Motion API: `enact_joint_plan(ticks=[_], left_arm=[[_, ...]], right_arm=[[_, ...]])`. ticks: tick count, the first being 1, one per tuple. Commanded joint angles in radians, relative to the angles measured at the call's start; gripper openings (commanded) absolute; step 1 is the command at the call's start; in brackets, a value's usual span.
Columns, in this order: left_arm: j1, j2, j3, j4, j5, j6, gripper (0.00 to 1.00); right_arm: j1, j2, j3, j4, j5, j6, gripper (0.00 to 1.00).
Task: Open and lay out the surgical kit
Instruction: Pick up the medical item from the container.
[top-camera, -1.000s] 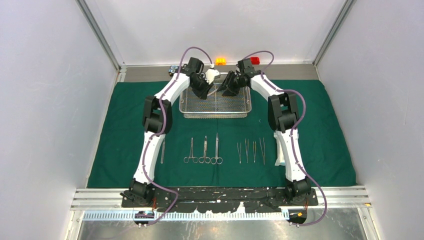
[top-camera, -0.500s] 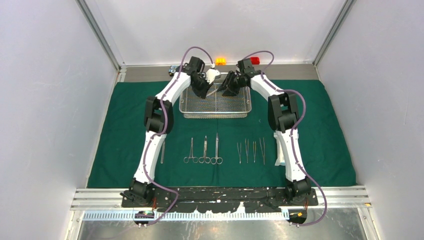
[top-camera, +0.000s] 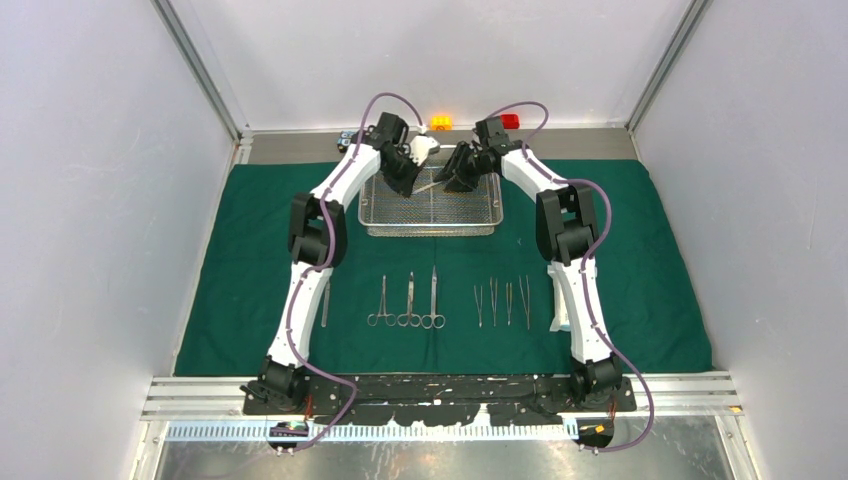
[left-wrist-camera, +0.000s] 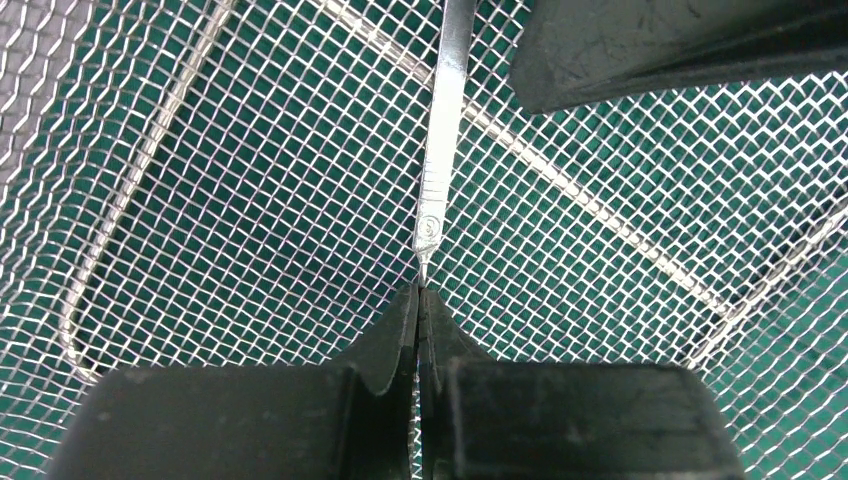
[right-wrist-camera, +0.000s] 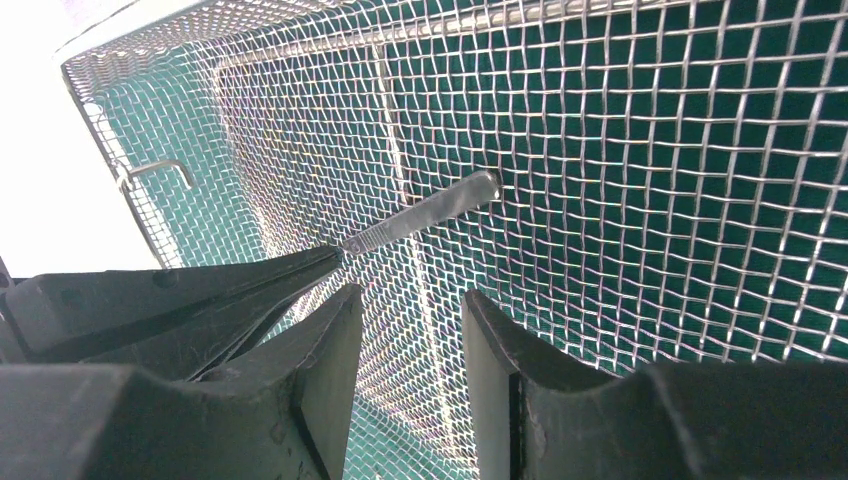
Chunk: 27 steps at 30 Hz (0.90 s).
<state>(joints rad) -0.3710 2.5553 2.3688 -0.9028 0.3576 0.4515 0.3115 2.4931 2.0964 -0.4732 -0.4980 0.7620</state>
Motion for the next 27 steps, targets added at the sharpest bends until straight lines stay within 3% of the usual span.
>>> enact_joint_plan(ticks=[1,14,27], left_arm=[[0.003,-0.015,0.008,0.031,0.004,-0.109,0.00],[0.020,-0.052,0.021,0.036,0.014,-0.274,0.00],[0.021,-0.072,0.066,-0.005,0.034,-0.328,0.00]], right_arm=[[0.007,-0.061,0.040,0.010,0.005,0.024,0.47],[0.017,-0.047,0.041,0.042,-0.017,0.069,0.46],[0.028,-0.023,0.036,0.054,-0.028,0.091,0.46]])
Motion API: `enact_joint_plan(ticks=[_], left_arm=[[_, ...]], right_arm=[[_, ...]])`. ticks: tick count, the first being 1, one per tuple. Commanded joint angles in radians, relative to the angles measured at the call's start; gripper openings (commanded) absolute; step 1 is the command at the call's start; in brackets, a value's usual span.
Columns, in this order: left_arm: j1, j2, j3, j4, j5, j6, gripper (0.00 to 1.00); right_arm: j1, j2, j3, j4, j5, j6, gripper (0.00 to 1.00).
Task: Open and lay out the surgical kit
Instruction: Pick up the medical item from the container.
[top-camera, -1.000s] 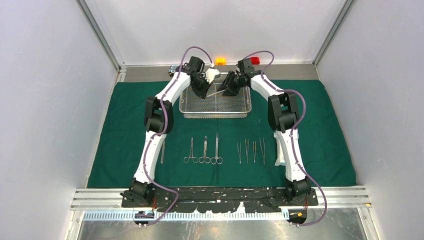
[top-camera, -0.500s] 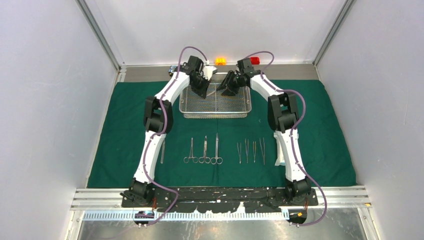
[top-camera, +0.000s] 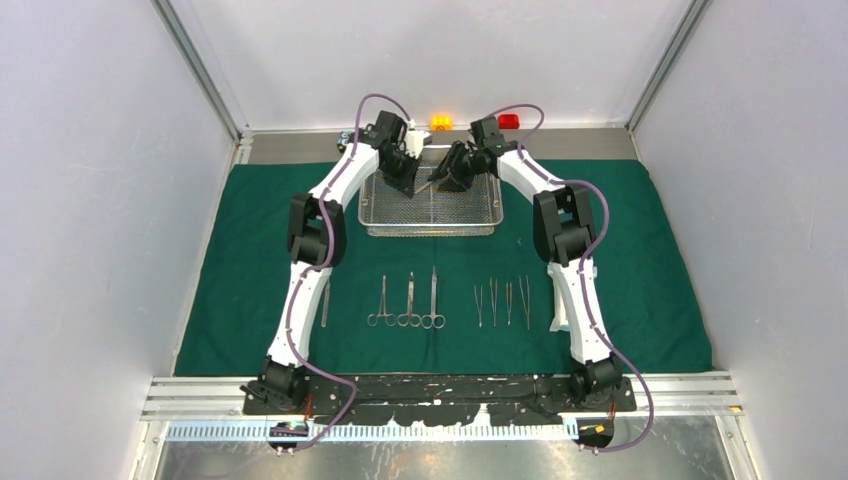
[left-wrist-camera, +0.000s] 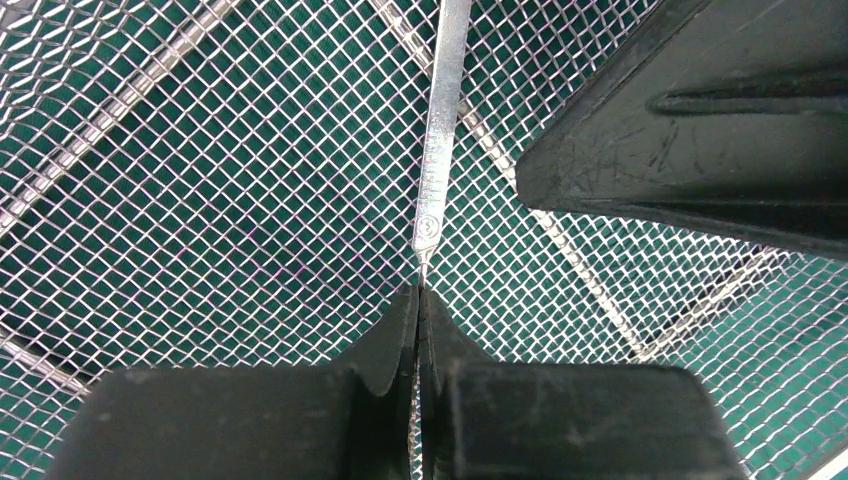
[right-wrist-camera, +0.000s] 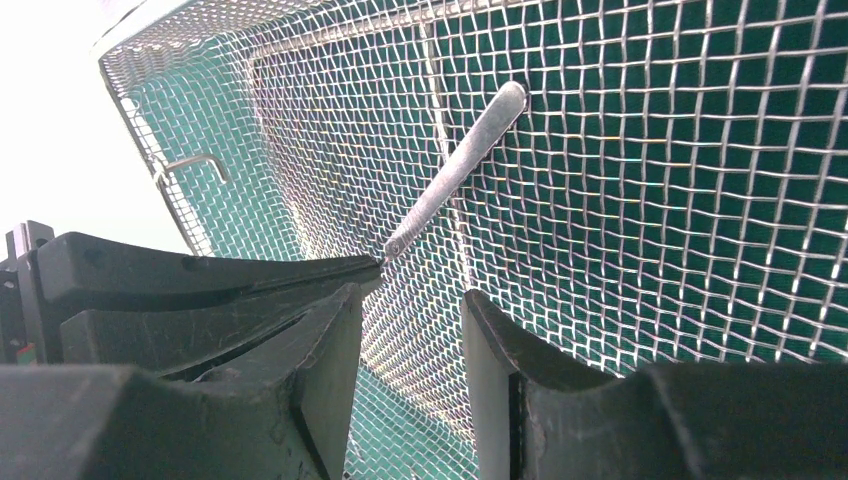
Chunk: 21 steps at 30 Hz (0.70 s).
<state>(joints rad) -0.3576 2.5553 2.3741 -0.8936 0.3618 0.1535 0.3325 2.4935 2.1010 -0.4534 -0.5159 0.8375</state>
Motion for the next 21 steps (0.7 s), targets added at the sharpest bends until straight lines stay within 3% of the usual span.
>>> enact_joint_plan(ticks=[1,21], left_arm=[[0.007,-0.073,0.065,-0.019,0.031,-0.033,0.00],[0.006,-0.088,0.071,-0.059,0.083,-0.073,0.00]], right_arm=[[0.008,-0.022,0.028,0.033,-0.012,0.015,0.46],[0.028,0.005,-0.012,0.061,-0.025,0.060,0.45]])
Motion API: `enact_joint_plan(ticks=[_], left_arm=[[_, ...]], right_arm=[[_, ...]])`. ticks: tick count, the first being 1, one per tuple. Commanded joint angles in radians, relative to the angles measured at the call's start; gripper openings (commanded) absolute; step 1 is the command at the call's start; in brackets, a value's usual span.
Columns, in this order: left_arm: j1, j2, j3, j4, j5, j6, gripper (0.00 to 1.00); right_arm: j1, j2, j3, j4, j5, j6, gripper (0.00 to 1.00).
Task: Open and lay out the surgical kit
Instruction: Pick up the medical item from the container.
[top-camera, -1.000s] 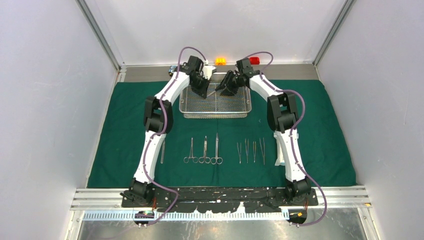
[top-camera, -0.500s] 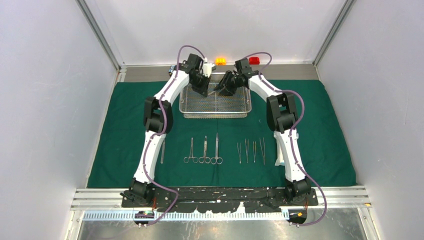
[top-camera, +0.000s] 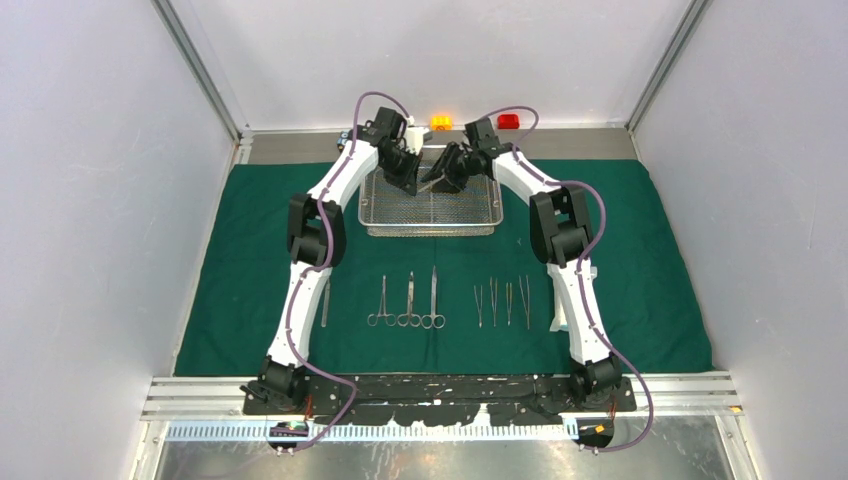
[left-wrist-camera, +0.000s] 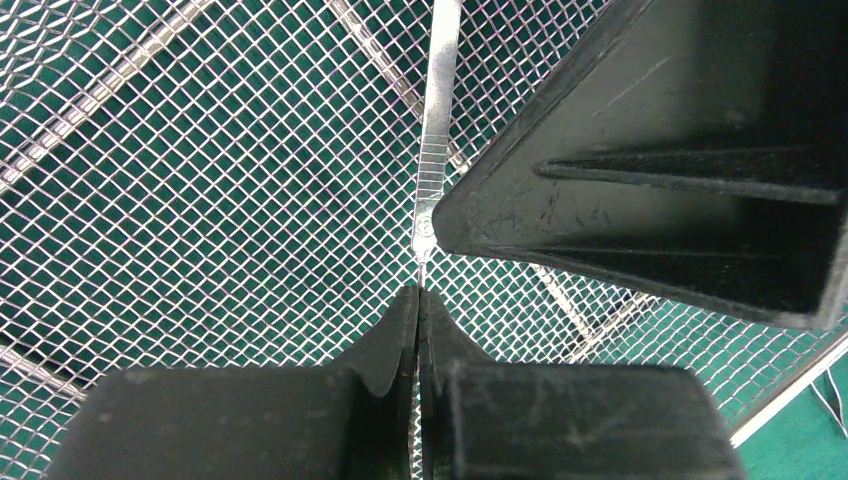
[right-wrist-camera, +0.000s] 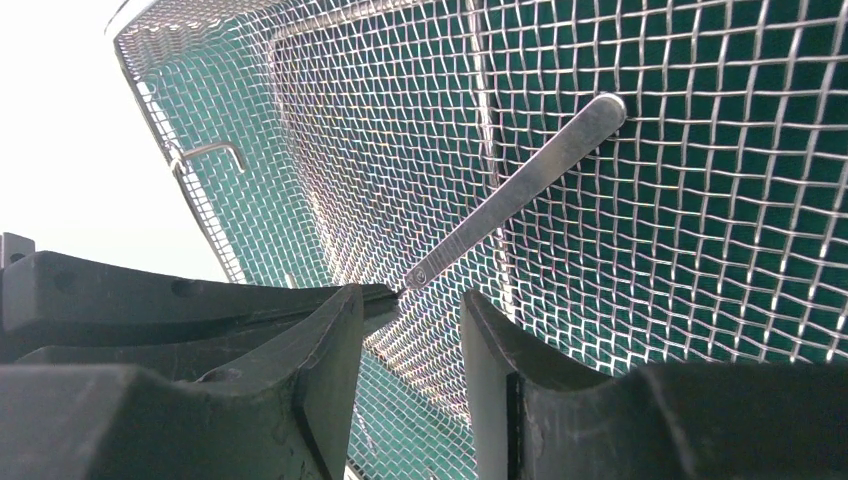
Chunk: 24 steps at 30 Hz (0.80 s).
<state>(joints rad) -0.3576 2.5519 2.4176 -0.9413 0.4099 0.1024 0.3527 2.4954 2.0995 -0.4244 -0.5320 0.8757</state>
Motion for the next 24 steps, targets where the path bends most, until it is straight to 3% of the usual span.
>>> enact_joint_plan(ticks=[1,24], left_arm=[[0.006,-0.085,0.026,-0.011,0.036,-0.024,0.00],[0.006,-0.085,0.026,-0.013,0.041,-0.035,0.00]], right_arm=[[0.007,0.003,-0.017,0.032,-0.009,0.025,0.45],[0.009,0.008,-0.077,0.072,-0.014,0.080,0.42]])
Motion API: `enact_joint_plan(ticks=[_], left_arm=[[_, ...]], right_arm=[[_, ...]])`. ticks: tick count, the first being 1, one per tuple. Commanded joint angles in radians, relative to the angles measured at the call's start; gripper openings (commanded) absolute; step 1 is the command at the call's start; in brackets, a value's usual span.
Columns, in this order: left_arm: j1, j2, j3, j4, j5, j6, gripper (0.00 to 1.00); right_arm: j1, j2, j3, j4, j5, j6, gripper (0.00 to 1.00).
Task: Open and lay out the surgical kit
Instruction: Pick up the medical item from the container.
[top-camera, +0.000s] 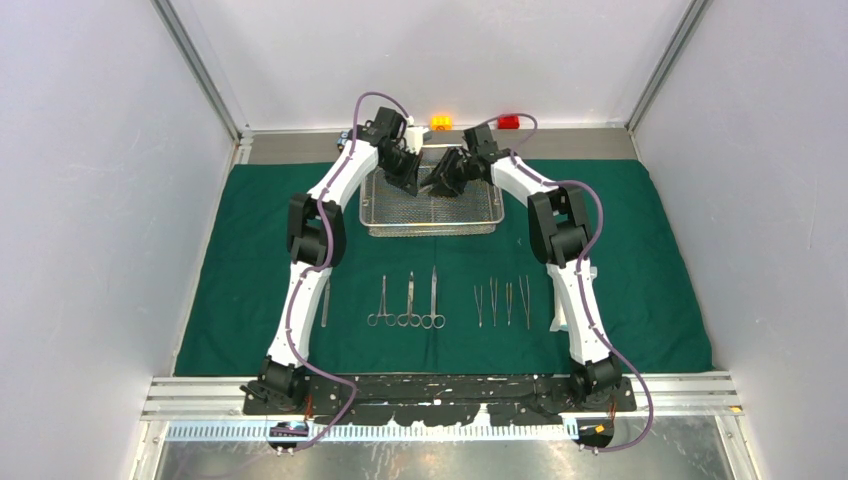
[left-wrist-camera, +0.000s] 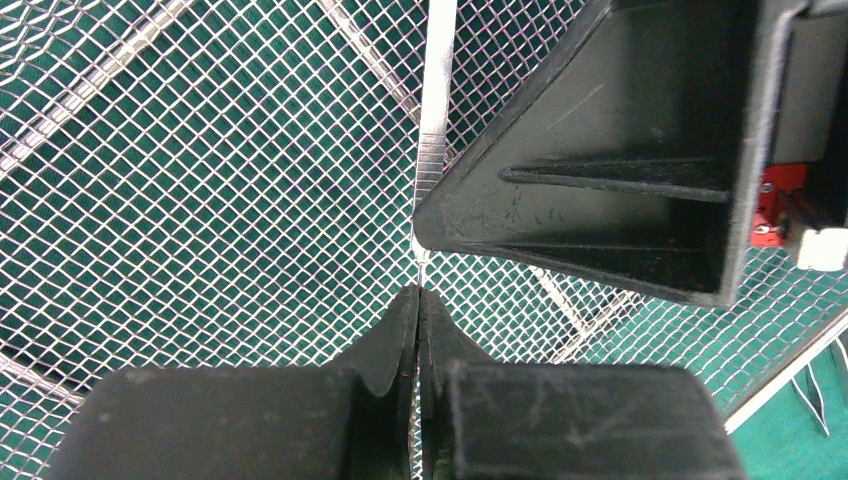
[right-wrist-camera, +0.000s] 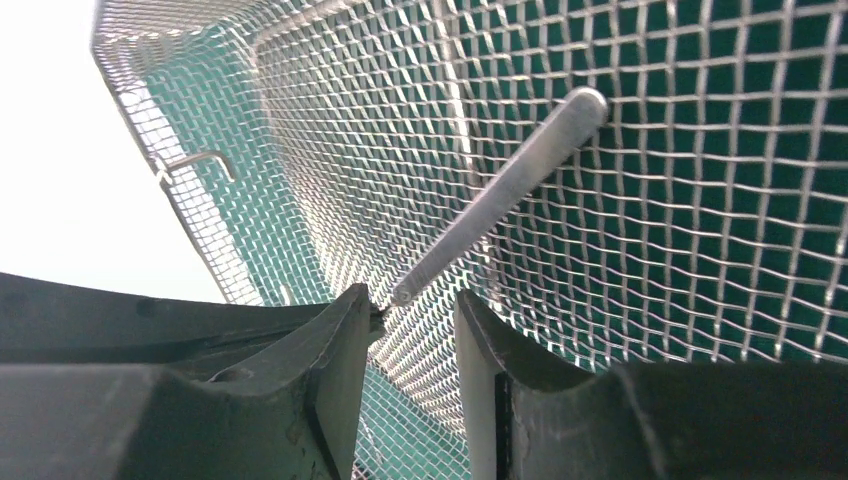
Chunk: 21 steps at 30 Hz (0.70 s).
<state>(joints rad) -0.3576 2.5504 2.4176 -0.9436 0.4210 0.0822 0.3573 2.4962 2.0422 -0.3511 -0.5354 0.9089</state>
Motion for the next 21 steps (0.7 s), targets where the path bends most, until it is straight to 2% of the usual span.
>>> enact_joint_plan(ticks=[1,21], left_arm=[[0.006,-0.083,0.027,-0.011,0.030,-0.017,0.00],[0.006,-0.083,0.019,-0.015,0.049,-0.036,0.00]], right_arm=[[0.005,0.006,-0.024,0.003,-0.011,0.051,0.42],[0.003,0.024,-0.044,0.082,-0.032,0.122,0.37]])
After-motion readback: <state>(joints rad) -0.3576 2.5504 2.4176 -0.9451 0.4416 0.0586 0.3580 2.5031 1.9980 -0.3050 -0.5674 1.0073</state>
